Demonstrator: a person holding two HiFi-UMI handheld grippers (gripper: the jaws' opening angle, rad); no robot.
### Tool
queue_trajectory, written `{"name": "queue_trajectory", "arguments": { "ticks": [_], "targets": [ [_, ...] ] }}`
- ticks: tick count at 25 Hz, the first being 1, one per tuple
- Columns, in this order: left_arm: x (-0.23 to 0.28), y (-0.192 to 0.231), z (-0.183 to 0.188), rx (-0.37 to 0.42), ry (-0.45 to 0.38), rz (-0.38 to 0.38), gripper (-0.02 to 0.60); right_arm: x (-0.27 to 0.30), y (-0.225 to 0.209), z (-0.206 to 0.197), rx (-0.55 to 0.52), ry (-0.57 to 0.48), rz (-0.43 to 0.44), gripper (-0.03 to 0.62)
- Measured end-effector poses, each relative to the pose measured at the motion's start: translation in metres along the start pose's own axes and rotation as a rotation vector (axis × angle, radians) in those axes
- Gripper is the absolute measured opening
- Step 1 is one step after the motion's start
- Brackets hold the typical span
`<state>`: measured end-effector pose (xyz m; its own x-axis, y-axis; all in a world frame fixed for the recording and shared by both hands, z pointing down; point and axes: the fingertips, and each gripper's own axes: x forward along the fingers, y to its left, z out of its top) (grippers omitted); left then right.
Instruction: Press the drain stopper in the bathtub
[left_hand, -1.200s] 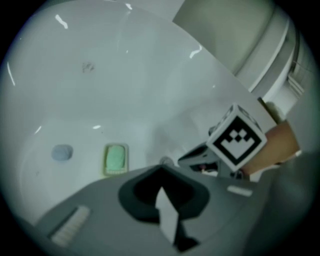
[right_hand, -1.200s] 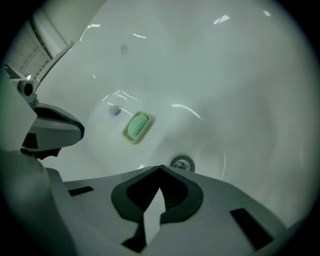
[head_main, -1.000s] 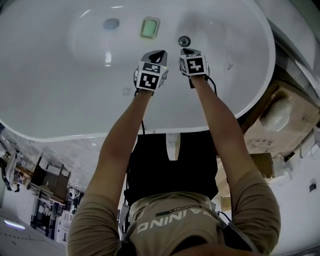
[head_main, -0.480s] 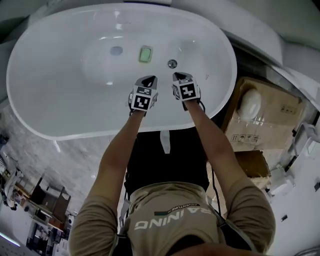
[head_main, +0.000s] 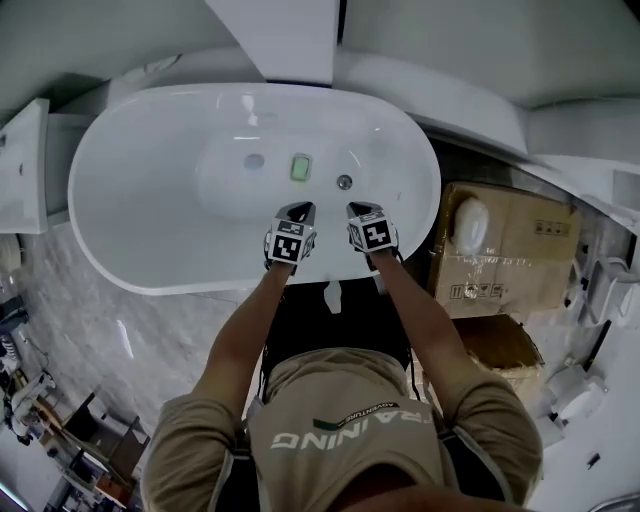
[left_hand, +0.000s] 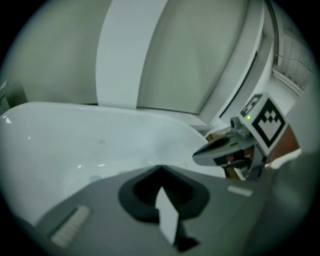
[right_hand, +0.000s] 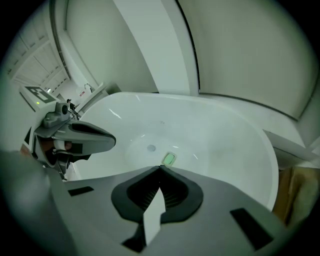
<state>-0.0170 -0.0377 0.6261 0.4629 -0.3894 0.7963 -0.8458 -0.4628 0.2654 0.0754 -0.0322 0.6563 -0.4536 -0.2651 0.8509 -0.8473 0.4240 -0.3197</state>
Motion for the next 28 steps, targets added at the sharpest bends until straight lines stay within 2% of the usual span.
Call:
{"name": "queue_trajectory", "arguments": {
  "ticks": [3, 6, 13, 19, 25, 28],
  "targets": [
    [-0.028, -0.017, 0.017, 0.032, -0.021, -0.020, 0.002, -0.033, 0.008, 0.019, 0.010, -0.046, -0.007, 0.009],
    [-0.056, -0.030, 0.041, 0.031, -0.072, -0.050, 0.002, -0.065, 0.018, 0.044, -0.002, -0.102, -0.012, 0.009],
    [-0.116, -0.056, 0.086, 0.067, -0.157, -0.074, 0.002, -0.125, 0.044, 0.081, -0.033, -0.215, -0.015, 0.009],
    [-0.148, -0.065, 0.104, 0.134, -0.193, -0.075, 0.002, -0.163, 0.076, 0.092, -0.073, -0.264, -0.003, 0.009],
    [-0.181, -0.072, 0.128, 0.161, -0.260, -0.090, 0.002, -0.201, 0.098, 0.107, -0.051, -0.332, 0.048, 0.009],
    [-0.193, -0.071, 0.138, 0.153, -0.296, -0.091, 0.002, -0.215, 0.104, 0.117, -0.061, -0.367, 0.046, 0.009]
  ]
}}
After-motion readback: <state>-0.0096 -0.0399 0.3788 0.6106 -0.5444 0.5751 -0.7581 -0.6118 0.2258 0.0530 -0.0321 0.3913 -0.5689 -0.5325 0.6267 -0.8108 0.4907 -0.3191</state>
